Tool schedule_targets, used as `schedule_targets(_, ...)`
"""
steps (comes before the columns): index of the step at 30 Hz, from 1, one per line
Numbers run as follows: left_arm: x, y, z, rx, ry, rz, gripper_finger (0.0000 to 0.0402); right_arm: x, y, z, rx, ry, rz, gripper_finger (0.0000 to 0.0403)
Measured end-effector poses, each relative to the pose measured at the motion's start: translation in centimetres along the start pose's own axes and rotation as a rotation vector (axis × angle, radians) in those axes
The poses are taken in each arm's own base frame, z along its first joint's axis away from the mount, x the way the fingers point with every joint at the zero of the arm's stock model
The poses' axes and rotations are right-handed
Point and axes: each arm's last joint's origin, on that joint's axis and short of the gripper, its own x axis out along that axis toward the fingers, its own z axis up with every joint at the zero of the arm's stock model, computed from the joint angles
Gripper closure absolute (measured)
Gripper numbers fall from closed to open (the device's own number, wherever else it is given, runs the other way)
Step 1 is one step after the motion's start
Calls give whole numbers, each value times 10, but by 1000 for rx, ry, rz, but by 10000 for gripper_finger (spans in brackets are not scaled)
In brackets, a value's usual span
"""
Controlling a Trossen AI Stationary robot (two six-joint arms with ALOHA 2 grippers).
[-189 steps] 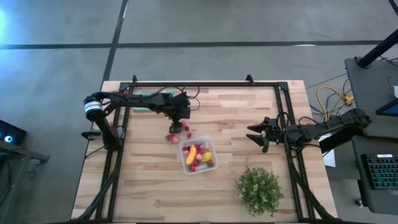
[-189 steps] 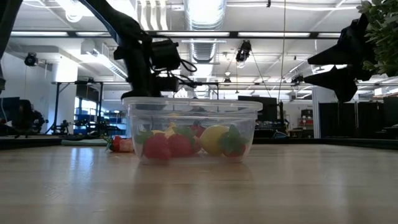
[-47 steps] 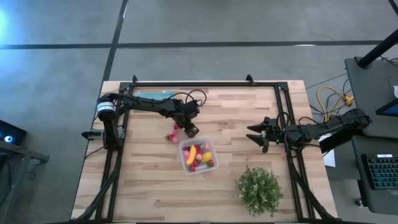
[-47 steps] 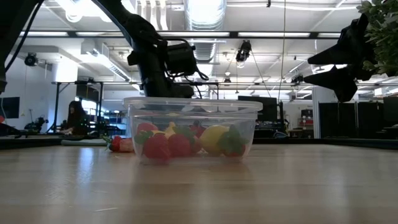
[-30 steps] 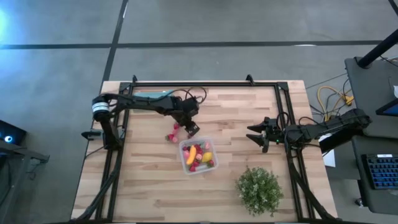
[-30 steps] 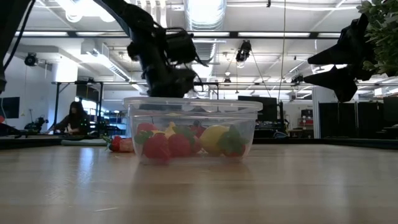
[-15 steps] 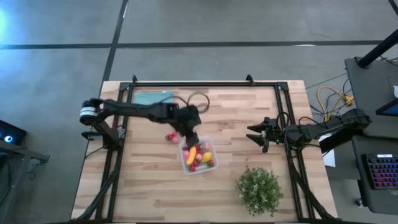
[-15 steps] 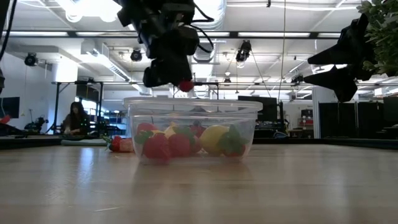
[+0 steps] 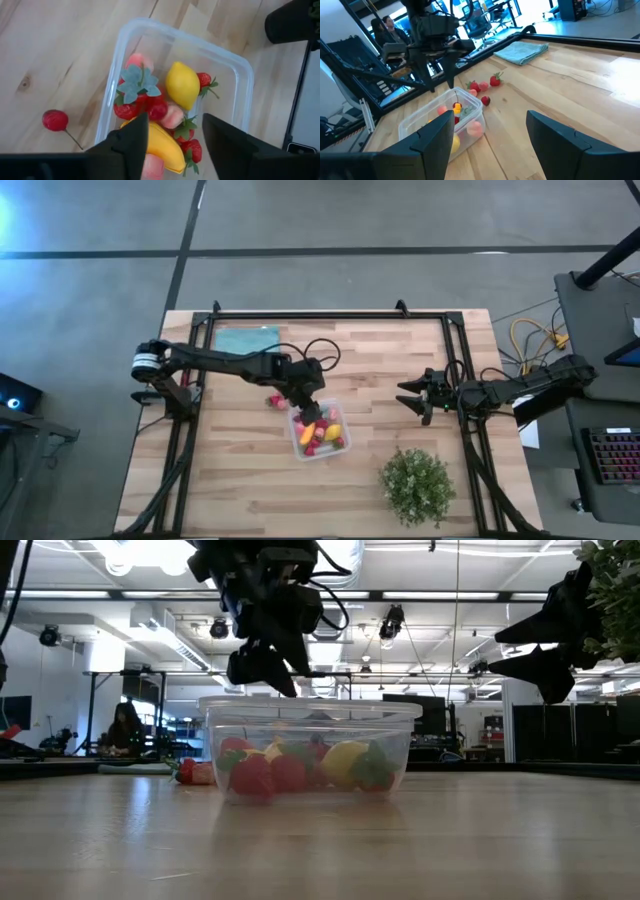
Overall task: Pick and placing Produce into tupperware
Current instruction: Put the red cherry into the transparent bin
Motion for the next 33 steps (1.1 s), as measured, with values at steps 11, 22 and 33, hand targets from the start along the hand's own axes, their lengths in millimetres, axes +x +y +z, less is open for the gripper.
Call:
schedule_targets(11, -30, 47, 19, -212, -67, 310, 175, 0, 0, 0, 0, 0, 0, 163)
schedule_targets(22, -4, 69, 6, -301, 105, 354, 229, 0, 0, 0, 0, 1, 0, 163)
schedule_targets(33, 22, 70, 5, -288, 118, 352, 233, 0, 0, 0, 0, 0, 0, 163)
